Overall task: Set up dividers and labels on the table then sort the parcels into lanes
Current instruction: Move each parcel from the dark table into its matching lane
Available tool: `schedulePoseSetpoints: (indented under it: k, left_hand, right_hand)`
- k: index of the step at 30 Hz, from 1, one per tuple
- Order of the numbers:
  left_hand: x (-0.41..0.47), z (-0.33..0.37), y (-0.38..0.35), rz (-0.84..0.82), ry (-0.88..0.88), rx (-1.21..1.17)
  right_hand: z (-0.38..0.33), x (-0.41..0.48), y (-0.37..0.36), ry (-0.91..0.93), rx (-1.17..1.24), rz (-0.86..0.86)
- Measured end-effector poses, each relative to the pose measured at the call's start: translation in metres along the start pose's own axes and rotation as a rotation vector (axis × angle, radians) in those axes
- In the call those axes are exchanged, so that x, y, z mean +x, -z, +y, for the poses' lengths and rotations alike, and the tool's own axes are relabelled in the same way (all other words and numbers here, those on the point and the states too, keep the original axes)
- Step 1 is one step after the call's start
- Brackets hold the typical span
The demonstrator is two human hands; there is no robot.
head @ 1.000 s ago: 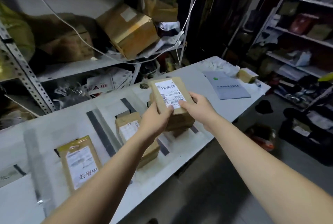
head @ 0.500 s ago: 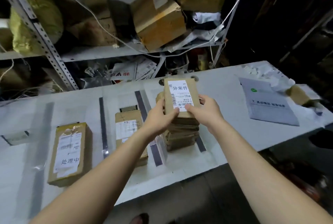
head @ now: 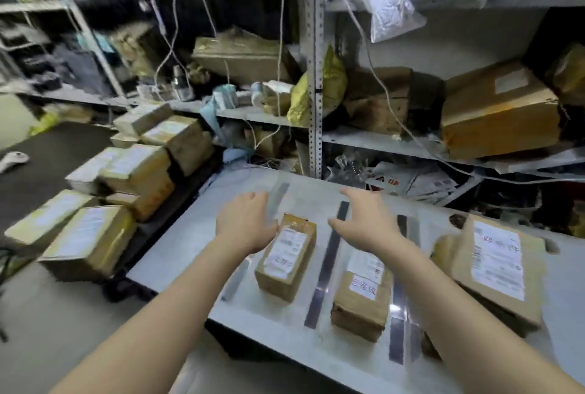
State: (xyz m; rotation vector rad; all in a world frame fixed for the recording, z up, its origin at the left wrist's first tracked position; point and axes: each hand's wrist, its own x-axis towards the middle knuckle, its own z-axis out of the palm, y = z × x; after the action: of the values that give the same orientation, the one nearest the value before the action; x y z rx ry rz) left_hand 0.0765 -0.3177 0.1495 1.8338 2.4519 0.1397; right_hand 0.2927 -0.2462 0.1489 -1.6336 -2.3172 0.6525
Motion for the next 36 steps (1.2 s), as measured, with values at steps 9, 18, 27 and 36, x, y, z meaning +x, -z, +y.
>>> schedulePoseSetpoints:
  k: [9, 18, 27, 36]
  left_hand:
    - [-0.018, -0.22, 0.042, 0.022, 0.182, 0.003]
    - [0.006, -0.431, 0.059, -0.001, 0.228, -0.036]
    - [0.069, -0.571, 0.056, 0.004, 0.277, -0.144]
    - [0.184, -0.643, 0.042, -0.102, 0.237, -0.16]
  right_hand:
    - [-0.173, 0.05, -0.089, 0.229, -0.046, -0.089]
    - [-0.328, 0.094, -0.178, 0.215, -0.053, -0.084]
    - [-0.437, 0.171, -0.253, 0.184, -0.034, -0.125]
    - [-0.495, 0.284, -0.321, 0.053, 0.083, -0.144]
